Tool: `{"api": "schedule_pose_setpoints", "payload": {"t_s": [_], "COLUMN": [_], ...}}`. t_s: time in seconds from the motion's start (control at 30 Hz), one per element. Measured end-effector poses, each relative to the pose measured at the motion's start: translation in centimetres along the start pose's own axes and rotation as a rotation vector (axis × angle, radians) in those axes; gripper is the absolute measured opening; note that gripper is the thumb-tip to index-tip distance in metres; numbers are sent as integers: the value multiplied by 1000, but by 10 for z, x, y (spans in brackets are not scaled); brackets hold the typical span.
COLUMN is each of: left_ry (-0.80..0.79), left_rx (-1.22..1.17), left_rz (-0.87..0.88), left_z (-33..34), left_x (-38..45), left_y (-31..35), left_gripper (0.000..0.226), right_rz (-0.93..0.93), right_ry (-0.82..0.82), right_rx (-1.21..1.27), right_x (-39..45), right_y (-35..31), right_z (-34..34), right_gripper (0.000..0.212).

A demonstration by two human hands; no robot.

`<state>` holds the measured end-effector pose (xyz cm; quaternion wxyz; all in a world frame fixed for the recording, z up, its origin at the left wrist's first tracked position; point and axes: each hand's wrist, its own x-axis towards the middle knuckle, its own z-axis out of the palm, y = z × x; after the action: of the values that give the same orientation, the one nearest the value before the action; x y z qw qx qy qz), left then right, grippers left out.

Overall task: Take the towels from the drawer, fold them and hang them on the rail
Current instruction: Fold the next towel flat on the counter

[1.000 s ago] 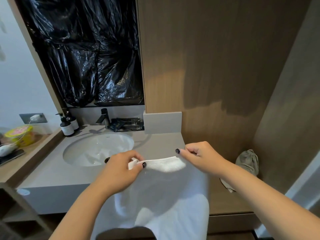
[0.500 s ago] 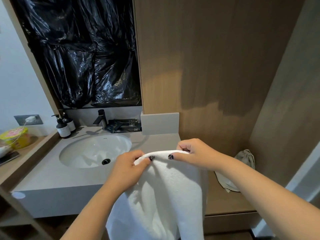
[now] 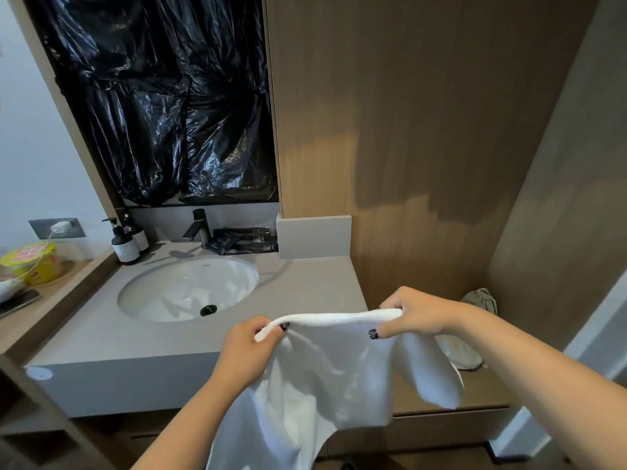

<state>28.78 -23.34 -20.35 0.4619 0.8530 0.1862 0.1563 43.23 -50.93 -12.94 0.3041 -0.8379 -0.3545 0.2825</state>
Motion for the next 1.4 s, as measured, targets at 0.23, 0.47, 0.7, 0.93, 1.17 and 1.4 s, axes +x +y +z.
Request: {"api": "schedule_pose_setpoints", "payload": {"t_s": [0.23,0.47,0.7,0.93,1.17,1.4], "left_ry": [83,157,265,281,303,98], "left_rx": [-52,-26,-95,-157,-267,-488], "left_rz": [-117,-170,-243,-322,-347,-180], "left_z": [5,1,-10,-15,-21,-15], "left_x": [1,3,6,6,4,-8], "left_y": [-15,-25,-32,-36,-2,40], "left_gripper": [35,31,30,22,9,36], "right_rz": [68,49,54,16,53,-8], "right_ry": [7,-50,124,305,356,120], "right_rx": [210,40,-311,-206,173,525], "right_x": [-2,-7,-5,-8,-9,-18], "right_y": [-2,10,23,29,6,-32], "right_z": [11,7,4,0,8,24], "right_gripper": [62,33,48,53,28,32]}}
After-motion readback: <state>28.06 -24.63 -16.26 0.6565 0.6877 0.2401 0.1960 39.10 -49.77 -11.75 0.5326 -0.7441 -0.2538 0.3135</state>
